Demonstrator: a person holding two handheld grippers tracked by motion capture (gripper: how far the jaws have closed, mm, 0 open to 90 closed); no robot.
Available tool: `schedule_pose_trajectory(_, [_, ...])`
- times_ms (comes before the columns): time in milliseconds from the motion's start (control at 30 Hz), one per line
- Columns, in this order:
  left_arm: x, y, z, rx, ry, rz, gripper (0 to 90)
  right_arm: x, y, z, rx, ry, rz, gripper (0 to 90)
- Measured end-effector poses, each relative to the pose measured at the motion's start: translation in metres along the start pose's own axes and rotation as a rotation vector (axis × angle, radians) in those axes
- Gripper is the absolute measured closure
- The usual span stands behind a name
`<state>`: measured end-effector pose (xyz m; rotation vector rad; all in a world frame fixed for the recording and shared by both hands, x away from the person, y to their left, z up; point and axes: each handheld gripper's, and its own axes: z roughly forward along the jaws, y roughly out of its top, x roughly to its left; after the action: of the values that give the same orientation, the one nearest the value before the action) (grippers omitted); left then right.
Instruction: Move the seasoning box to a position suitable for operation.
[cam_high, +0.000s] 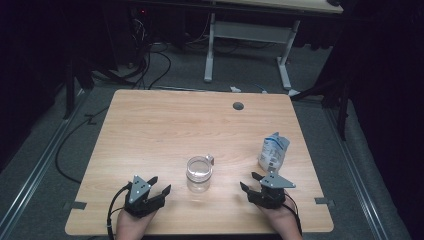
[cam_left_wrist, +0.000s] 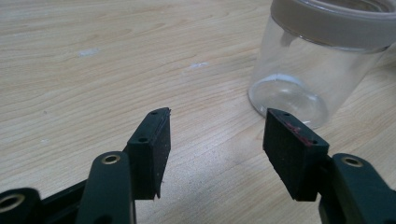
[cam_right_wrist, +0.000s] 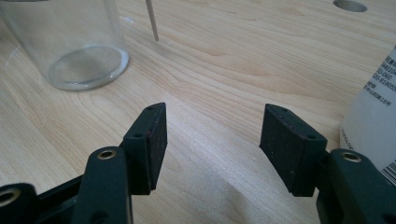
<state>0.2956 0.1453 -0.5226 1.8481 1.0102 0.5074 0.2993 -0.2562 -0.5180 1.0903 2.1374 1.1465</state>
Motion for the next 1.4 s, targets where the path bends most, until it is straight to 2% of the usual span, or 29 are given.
schedule_pose_trajectory(167, [-0.003,-0.001,0.001,-0.012,0.016,0.011,41.0,0.0,0.001,0.0,-0.005,0.006,-0.005,40.7])
schedule_pose_trajectory(200, [-0.004,-0.002,0.001,-0.034,0.034,0.006,40.2,0.0,0.001,0.0,-0.008,0.006,-0.01,41.0])
schedule_pose_trajectory(300, [-0.004,-0.003,0.001,-0.038,0.04,-0.004,40.7,0.0,0.001,0.001,-0.01,0.006,-0.005,41.8])
schedule_pose_trajectory(400, [-0.004,-0.002,0.004,-0.019,0.039,-0.007,43.1,0.0,0.001,0.002,-0.006,0.001,0.009,42.1])
schedule_pose_trajectory(500, [-0.006,0.001,0.007,0.004,0.036,0.015,46.2,-0.001,0.002,0.003,0.001,0.0,0.011,42.0])
schedule_pose_trajectory(567, [-0.008,0.003,0.008,0.005,0.035,0.02,48.7,-0.001,0.003,0.002,0.0,-0.002,0.003,42.5])
schedule_pose_trajectory(667, [-0.008,0.008,0.012,-0.004,0.021,-0.01,54.7,-0.001,0.003,-0.002,-0.011,-0.018,-0.005,43.5])
schedule_pose_trajectory(733, [-0.008,0.01,0.014,-0.006,0.022,-0.014,58.3,-0.001,0.002,-0.003,-0.012,-0.019,-0.011,43.4])
schedule_pose_trajectory(767, [-0.01,0.014,0.016,-0.01,0.033,0.006,60.2,-0.001,0.002,-0.003,-0.009,-0.015,-0.005,43.4])
schedule_pose_trajectory(833, [-0.011,0.016,0.019,-0.016,0.03,0.003,61.7,-0.001,0.002,-0.003,-0.005,-0.011,-0.005,43.4])
schedule_pose_trajectory(900, [-0.011,0.019,0.025,-0.031,0.02,-0.005,66.8,0.0,0.001,-0.004,-0.006,-0.017,-0.001,45.6])
schedule_pose_trajectory(967, [-0.011,0.027,0.037,-0.051,0.003,-0.04,73.0,0.0,0.002,-0.004,-0.017,-0.021,0.0,48.3])
schedule_pose_trajectory(1033, [-0.011,0.029,0.04,-0.056,0.004,-0.041,78.6,0.001,0.002,-0.004,-0.019,-0.021,0.0,48.9])
schedule_pose_trajectory(1067, [-0.012,0.033,0.044,-0.061,-0.004,-0.046,78.6,0.001,0.002,-0.004,-0.02,-0.022,0.0,49.1])
schedule_pose_trajectory(1133, [-0.016,0.039,0.048,-0.081,-0.008,-0.043,89.5,0.001,0.002,-0.003,-0.019,-0.019,0.01,49.2])
schedule_pose_trajectory(1233, [-0.02,0.041,0.049,-0.078,-0.009,-0.035,89.9,0.002,0.002,0.0,-0.014,-0.018,0.008,49.1])
schedule_pose_trajectory(1333, [-0.023,0.043,0.044,-0.098,-0.01,-0.039,90.0,0.004,0.001,0.003,-0.002,-0.019,-0.001,48.4])
schedule_pose_trajectory(1400, [-0.026,0.044,0.045,-0.101,-0.004,-0.024,90.0,0.006,0.0,0.003,0.002,-0.013,-0.007,47.9])
